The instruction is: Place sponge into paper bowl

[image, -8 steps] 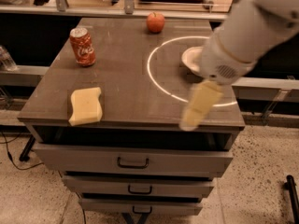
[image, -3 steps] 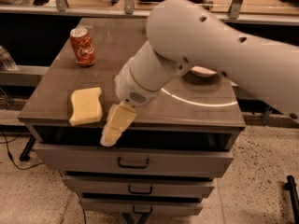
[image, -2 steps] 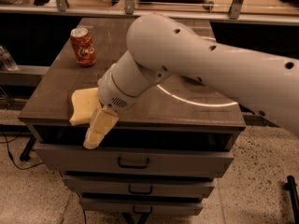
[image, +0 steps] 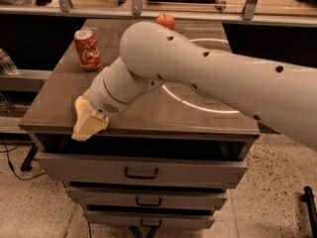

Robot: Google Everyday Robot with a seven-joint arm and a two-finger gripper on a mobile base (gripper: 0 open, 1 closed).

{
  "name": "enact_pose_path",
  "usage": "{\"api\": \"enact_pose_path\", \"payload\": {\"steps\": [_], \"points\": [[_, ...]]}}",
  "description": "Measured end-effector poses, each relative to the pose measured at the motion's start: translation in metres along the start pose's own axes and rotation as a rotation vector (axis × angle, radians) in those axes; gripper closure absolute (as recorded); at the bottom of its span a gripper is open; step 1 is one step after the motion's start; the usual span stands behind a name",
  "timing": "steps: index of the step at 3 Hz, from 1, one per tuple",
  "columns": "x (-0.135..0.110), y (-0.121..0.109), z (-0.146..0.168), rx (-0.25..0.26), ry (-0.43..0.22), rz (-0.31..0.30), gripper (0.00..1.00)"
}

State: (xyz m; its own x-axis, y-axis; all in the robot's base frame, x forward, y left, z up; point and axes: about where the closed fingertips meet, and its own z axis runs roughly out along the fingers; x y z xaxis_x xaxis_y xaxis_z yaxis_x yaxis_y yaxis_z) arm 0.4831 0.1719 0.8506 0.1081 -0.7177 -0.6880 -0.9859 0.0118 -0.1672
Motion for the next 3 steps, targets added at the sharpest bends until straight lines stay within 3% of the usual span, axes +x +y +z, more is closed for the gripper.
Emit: {"api": "enact_pose_path", "payload": {"steps": [3], "points": [[0.011,0.005,0.009,0.017,-0.036,0.043,1.0]]}}
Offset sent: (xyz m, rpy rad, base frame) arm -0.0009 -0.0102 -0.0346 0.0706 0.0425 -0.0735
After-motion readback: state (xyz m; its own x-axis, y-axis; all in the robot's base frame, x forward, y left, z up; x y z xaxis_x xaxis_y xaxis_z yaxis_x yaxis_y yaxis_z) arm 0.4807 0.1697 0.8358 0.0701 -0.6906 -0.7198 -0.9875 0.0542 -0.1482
